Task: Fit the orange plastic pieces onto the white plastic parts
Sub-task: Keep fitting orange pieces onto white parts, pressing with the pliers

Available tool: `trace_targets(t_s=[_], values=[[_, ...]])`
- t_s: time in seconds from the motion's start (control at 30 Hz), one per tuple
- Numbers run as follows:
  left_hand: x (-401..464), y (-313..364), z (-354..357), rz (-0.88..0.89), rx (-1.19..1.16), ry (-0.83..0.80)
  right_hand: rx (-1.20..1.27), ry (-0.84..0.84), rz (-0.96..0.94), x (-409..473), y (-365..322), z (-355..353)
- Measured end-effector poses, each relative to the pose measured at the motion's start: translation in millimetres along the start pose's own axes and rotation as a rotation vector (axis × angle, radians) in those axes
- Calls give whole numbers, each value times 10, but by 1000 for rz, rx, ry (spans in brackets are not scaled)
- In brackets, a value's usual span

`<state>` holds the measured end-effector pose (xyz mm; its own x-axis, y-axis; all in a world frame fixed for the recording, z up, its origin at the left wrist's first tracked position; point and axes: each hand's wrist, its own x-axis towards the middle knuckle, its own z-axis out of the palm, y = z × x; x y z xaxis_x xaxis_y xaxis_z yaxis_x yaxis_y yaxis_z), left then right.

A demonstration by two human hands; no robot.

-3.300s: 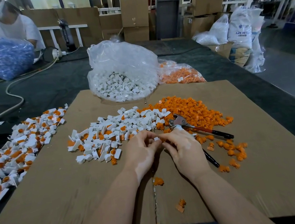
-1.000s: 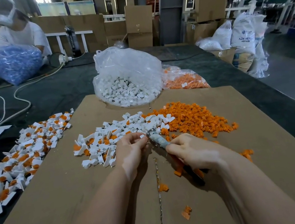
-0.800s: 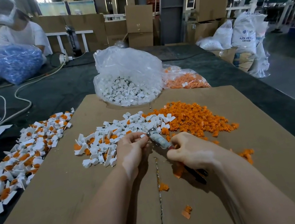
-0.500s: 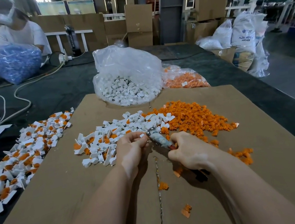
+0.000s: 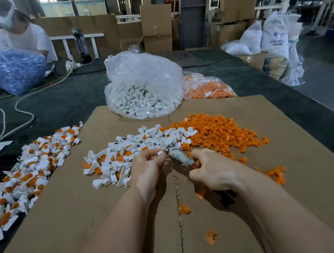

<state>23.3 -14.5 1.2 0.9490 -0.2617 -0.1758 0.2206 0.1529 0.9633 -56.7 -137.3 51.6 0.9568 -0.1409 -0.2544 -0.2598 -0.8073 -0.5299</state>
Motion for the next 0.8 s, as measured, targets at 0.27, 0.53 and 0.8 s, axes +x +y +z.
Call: trace_targets(t_s=[0.27, 0.53, 0.8], values=[[-30, 17, 21, 2, -33, 3, 6, 53, -23, 26, 33, 50], [-17, -2, 10, 4, 11, 23, 7, 107, -44, 45, 67, 100], [-9, -37, 5, 40, 21, 18, 17, 160, -9, 41, 144, 82]])
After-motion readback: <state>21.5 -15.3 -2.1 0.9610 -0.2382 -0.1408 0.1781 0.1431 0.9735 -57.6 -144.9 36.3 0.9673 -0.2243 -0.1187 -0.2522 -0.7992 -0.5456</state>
